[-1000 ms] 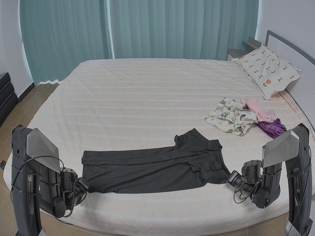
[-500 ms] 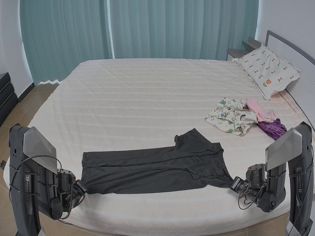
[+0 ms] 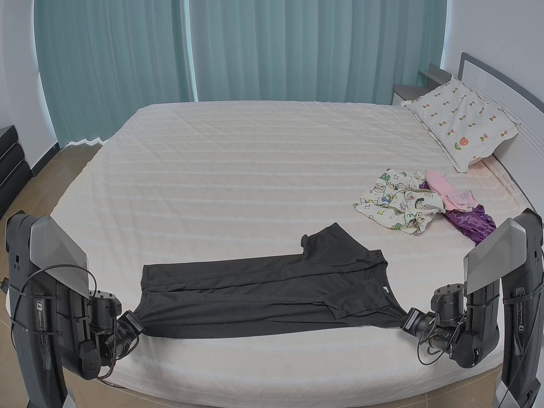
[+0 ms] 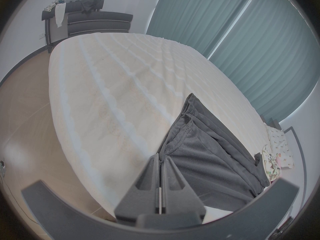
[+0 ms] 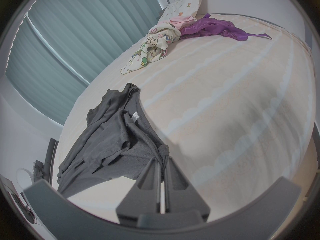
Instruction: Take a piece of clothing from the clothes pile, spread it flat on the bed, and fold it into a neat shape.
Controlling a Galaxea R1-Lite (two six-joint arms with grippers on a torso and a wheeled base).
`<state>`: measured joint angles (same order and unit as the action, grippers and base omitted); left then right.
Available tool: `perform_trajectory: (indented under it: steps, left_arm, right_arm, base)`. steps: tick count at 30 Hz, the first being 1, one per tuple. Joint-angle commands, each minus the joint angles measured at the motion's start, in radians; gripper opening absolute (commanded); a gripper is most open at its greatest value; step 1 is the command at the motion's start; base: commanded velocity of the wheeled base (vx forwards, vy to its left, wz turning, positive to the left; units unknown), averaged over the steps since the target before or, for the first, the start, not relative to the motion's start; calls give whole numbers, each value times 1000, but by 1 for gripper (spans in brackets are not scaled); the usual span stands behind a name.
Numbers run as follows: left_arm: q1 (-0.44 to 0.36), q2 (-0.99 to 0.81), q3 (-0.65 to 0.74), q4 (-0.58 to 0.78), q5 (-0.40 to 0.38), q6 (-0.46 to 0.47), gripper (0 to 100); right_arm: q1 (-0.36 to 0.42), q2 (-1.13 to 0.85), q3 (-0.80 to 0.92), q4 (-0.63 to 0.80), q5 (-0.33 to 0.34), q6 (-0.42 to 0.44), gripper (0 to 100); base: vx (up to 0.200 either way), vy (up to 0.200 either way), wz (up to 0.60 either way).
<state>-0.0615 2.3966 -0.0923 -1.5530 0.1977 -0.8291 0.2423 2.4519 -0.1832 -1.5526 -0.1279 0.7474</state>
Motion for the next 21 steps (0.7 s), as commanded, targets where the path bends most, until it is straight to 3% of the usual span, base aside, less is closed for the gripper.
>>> perform_trajectory:
  steps: [1, 8, 13, 21]
  left_arm:
    - [8, -7, 16, -18, 0, 21, 0]
    - [9, -7, 36, -18, 0, 45, 0]
    - [12, -4, 57, -18, -1, 87, 0]
    - [20, 4, 88, -18, -4, 131, 0]
  right_arm:
    - [-2, -5, 13, -11, -1, -11, 0]
    - [2, -14, 59, -11, 1, -57, 0]
    - [18, -39, 123, -11, 48, -88, 0]
    - [45, -25, 183, -9, 68, -143, 0]
  base:
    - [0, 0, 0]
    - [0, 0, 0]
    - [0, 0, 0]
    - [0, 0, 0]
